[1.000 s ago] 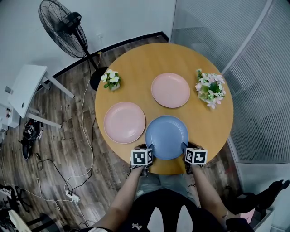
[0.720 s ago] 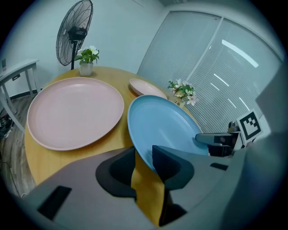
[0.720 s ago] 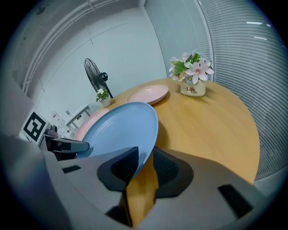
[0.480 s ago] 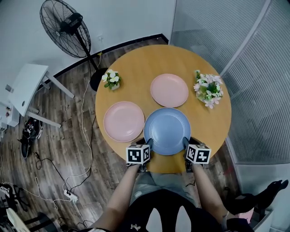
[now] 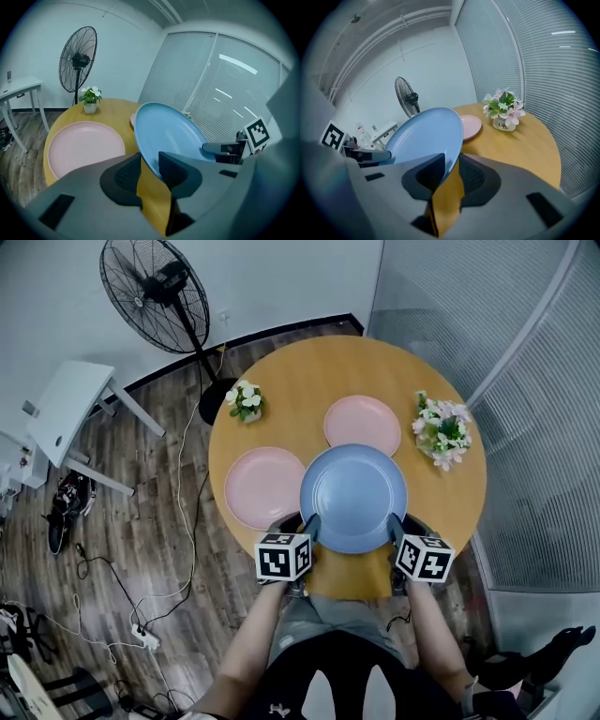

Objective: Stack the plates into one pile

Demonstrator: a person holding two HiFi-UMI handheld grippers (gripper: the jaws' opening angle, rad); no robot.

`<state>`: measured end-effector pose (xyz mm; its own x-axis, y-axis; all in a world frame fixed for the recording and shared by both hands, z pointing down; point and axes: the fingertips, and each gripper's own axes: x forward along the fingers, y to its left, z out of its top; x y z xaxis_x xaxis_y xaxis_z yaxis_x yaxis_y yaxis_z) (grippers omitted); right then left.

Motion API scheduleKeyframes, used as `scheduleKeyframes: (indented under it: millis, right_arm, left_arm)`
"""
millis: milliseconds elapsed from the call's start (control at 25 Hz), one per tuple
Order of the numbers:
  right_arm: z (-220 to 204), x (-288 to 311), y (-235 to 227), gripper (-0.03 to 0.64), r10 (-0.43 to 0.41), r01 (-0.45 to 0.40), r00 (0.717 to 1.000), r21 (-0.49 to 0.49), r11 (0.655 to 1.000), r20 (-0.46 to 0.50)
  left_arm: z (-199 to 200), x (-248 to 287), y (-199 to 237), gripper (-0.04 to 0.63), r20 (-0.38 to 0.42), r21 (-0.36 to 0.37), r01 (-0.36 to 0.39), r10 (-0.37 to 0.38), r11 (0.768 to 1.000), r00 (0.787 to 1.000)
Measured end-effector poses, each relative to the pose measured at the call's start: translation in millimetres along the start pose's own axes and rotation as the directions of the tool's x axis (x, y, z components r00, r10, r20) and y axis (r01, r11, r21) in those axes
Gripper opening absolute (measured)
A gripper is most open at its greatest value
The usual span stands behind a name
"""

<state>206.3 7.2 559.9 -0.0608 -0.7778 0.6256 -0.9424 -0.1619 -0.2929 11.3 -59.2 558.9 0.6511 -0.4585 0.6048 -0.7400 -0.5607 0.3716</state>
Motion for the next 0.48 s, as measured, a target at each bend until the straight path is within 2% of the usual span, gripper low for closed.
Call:
scheduleKeyframes:
  millis: [160, 480]
  right_arm:
    - [11, -2, 12, 0.098, 0.031, -0.031, 0.999, -0.009, 0.999, 0.021]
    - [17, 15, 40, 0.098, 0.079, -0.079, 0.997, -0.053, 0.995, 0.007]
  left_arm:
    - [9, -11, 4, 0.127, 0.035, -0.013, -0.005, 0.005, 1.0, 0.999]
    - [10, -27, 31, 0.127, 0.054, -0.062, -0.041, 0.044, 0.997, 0.998]
